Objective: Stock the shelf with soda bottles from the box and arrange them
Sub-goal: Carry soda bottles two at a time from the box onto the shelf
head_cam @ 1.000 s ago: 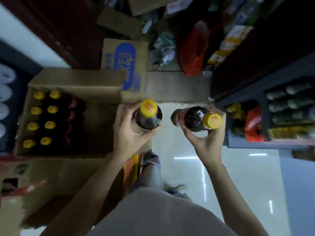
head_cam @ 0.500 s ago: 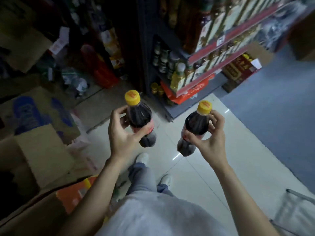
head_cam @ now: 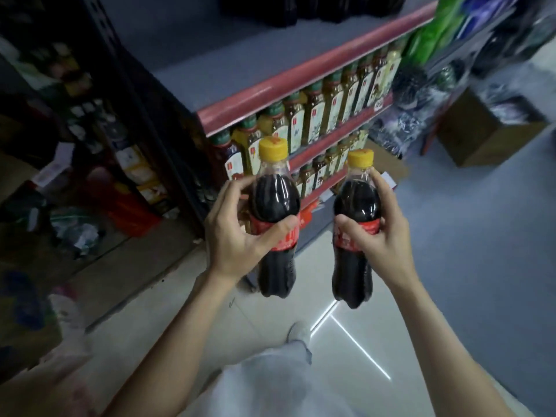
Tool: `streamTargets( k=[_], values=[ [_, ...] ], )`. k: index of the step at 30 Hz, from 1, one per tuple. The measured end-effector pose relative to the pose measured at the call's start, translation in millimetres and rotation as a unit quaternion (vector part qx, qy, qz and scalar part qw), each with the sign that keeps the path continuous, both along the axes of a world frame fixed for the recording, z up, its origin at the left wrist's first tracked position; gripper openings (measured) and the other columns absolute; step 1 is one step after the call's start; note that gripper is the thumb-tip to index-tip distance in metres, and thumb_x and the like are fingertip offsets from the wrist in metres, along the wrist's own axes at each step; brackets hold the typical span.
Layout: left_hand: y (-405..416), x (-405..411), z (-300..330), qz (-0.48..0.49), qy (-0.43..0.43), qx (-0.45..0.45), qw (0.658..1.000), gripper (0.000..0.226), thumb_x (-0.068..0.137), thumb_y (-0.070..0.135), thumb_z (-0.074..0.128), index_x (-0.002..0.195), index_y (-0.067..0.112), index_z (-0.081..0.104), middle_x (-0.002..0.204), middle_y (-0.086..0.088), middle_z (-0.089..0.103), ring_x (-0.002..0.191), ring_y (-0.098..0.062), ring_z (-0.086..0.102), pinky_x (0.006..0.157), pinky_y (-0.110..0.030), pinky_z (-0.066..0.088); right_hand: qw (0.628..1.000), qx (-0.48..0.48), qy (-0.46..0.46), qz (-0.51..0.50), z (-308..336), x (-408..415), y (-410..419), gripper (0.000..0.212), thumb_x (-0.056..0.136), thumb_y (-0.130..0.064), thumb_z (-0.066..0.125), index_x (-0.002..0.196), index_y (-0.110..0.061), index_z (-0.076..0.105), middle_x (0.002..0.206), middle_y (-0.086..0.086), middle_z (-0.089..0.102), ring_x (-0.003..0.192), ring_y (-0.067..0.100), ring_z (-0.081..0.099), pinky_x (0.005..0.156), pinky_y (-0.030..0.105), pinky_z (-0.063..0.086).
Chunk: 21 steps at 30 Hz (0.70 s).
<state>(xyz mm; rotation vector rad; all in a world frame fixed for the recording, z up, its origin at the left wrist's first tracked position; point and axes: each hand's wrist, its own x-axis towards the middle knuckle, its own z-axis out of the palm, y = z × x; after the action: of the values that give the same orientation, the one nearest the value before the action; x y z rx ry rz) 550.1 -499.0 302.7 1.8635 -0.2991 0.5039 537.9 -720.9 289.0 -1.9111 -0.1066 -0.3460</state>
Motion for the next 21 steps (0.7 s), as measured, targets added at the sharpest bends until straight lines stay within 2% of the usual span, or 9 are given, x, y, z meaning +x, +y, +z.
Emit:
streamTargets(
  k=[3,5,7,8,10,12,17,19,21],
  values=[
    [-34,40,29,0.008,-0.035,-0.016,0.999,0.061,0.071,0.061,0.07,0.11,0.017,0.054,0.105,-0.009,0.063,0.096,-0.024,0.064,0.078,-0.044,0.054,0.998,0.026,-0.046,0.026,35,50,-31,0.071,0.072,-0.04,0.071,0.136,-0.04,0.04,0.13,-0.025,0.053,0.119,-0.003,0.051,0.094,0.01,0.041],
    [-56,65,53,0.021,-0.06,-0.037,0.997,0.057,0.073,0.061,0.068,0.112,0.022,0.053,0.106,-0.003,0.062,0.1,-0.016,0.061,0.084,-0.034,0.051,0.995,0.055,-0.071,0.036,60,84,-48,0.07,0.073,-0.037,0.071,0.134,-0.04,0.039,0.126,-0.031,0.052,0.115,-0.007,0.053,0.091,0.007,0.04],
    [-74,89,79,0.04,-0.096,-0.049,0.993,0.055,0.075,0.059,0.066,0.114,0.024,0.049,0.109,0.005,0.057,0.103,-0.003,0.056,0.088,-0.019,0.044,0.991,0.08,-0.105,0.035,82,116,-63,0.07,0.075,-0.035,0.071,0.136,-0.038,0.037,0.134,-0.019,0.05,0.12,-0.003,0.051,0.095,0.01,0.04],
    [-84,102,91,0.049,-0.115,-0.05,0.991,0.055,0.076,0.057,0.066,0.116,0.024,0.047,0.111,0.006,0.054,0.106,-0.002,0.054,0.091,-0.019,0.044,0.987,0.086,-0.127,0.038,94,133,-71,0.069,0.078,-0.032,0.07,0.137,-0.035,0.036,0.139,-0.013,0.048,0.125,0.0,0.049,0.099,0.013,0.039],
    [-103,131,113,0.07,-0.157,-0.042,0.984,0.058,0.078,0.048,0.07,0.12,0.018,0.046,0.117,0.0,0.052,0.113,-0.013,0.054,0.095,-0.033,0.047,0.98,0.093,-0.166,0.054,116,166,-86,0.067,0.083,-0.026,0.07,0.139,-0.031,0.034,0.145,-0.006,0.043,0.132,0.007,0.044,0.106,0.023,0.038],
    [-121,163,129,0.092,-0.191,-0.028,0.977,0.059,0.078,0.034,0.074,0.122,0.008,0.044,0.12,-0.012,0.051,0.114,-0.021,0.054,0.093,-0.036,0.049,0.973,0.104,-0.195,0.071,135,200,-99,0.07,0.086,-0.018,0.07,0.141,-0.027,0.029,0.148,0.002,0.04,0.135,0.012,0.042,0.11,0.031,0.038],
    [-161,245,152,0.183,-0.238,0.025,0.954,0.063,0.079,0.032,0.076,0.123,-0.002,0.047,0.121,-0.016,0.052,0.116,-0.028,0.052,0.098,-0.047,0.045,0.95,0.13,-0.259,0.114,170,283,-122,0.075,0.087,-0.018,0.071,0.144,-0.012,0.021,0.141,0.021,0.044,0.125,0.024,0.052,0.1,0.034,0.047],
    [-172,274,158,0.215,-0.225,0.022,0.95,0.063,0.077,0.034,0.077,0.123,-0.001,0.049,0.12,-0.013,0.053,0.116,-0.023,0.053,0.098,-0.043,0.046,0.946,0.132,-0.271,0.121,179,314,-126,0.075,0.087,-0.016,0.071,0.143,-0.007,0.022,0.137,0.022,0.046,0.123,0.023,0.054,0.097,0.031,0.048],
    [-180,298,161,0.248,-0.202,0.018,0.947,0.064,0.076,0.036,0.077,0.124,0.003,0.051,0.12,-0.009,0.053,0.115,-0.015,0.053,0.098,-0.032,0.046,0.943,0.127,-0.282,0.125,184,344,-129,0.073,0.087,-0.02,0.072,0.141,-0.012,0.025,0.141,0.022,0.043,0.128,0.028,0.049,0.102,0.041,0.045]
  ],
)
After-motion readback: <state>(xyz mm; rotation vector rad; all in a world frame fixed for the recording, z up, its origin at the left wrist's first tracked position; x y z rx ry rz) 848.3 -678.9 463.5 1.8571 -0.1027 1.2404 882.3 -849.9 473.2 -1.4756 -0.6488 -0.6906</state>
